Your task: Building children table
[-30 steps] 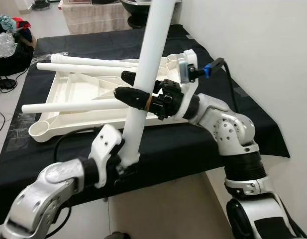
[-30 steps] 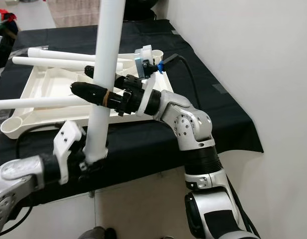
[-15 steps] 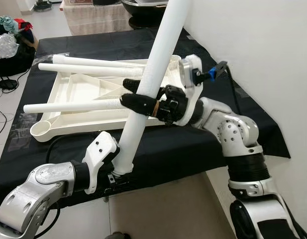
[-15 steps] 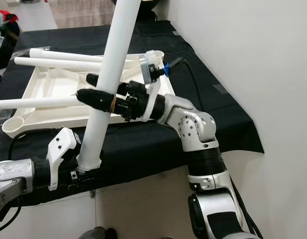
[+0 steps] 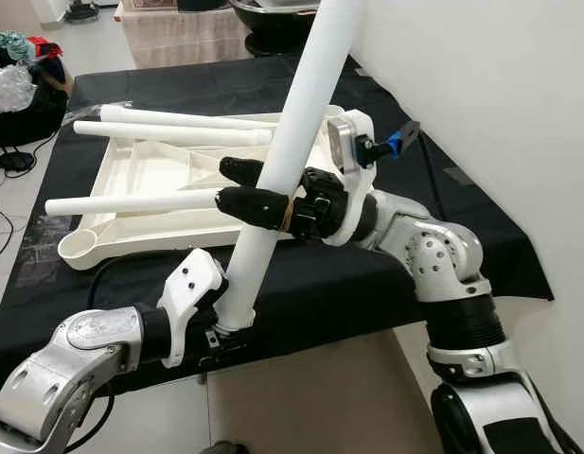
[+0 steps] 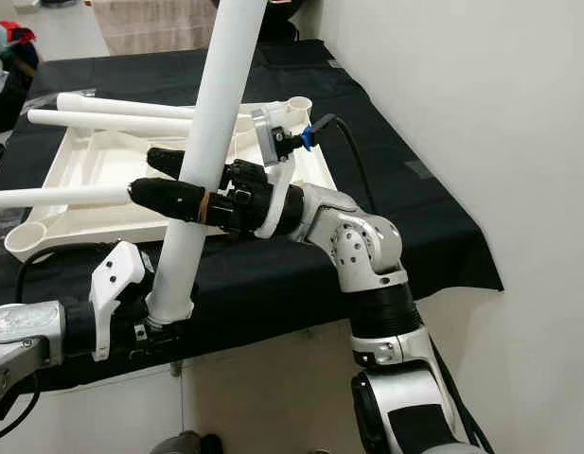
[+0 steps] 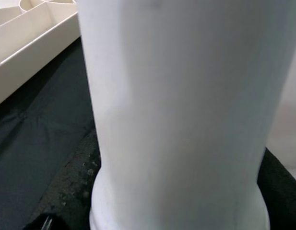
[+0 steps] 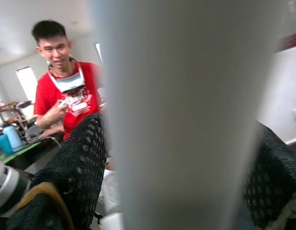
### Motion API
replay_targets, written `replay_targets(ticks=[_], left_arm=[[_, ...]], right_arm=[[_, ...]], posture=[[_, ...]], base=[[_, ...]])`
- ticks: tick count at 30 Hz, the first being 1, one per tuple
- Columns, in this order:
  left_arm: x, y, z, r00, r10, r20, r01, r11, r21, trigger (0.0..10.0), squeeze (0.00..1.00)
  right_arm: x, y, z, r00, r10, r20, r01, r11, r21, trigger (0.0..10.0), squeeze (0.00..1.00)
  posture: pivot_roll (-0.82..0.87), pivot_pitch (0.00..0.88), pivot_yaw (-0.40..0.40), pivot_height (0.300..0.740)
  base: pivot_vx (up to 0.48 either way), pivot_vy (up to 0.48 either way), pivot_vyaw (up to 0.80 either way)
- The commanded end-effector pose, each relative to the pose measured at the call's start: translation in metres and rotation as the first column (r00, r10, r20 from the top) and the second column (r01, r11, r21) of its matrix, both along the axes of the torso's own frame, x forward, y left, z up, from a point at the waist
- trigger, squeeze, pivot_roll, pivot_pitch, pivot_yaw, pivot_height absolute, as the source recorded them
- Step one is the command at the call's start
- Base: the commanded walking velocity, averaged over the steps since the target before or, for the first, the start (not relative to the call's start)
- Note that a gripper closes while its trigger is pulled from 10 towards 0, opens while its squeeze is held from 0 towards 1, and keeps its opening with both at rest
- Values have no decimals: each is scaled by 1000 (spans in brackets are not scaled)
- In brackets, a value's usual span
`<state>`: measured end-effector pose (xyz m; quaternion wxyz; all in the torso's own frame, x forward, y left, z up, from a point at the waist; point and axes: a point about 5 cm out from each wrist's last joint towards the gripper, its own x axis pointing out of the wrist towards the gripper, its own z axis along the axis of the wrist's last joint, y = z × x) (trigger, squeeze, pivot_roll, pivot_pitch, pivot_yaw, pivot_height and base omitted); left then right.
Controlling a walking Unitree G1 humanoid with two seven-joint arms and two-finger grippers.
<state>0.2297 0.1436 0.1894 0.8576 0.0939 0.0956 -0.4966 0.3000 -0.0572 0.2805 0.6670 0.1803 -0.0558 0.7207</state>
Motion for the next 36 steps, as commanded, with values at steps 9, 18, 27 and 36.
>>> replay_targets(ticks=[9, 18, 27, 36], left_arm=[[3, -3, -3, 1000, -10, 0, 10, 1000, -4, 10000, 0], [4, -6, -3, 1000, -27, 5, 27, 1000, -5, 10000, 0], [1, -8, -6, 999, -41, -3, 41, 999, -5, 10000, 0], [0, -8, -8, 999, -41, -7, 41, 999, -5, 10000, 0]], right_arm=[[-9, 6, 6, 999, 45, 9, -46, 999, 28, 10000, 0], [-8, 10, 5, 999, 37, 3, -37, 999, 16, 10000, 0], [-8, 17, 1, 999, 37, 7, -37, 999, -13, 10000, 0], [-8, 19, 0, 999, 39, 7, -39, 999, -20, 0, 0]], posture=[[96, 96, 1, 740], [95, 100, 1, 740], [95, 102, 1, 740], [91, 106, 1, 740]], base=[[0, 0, 0], [0, 0, 0], [0, 0, 0], [0, 0, 0]])
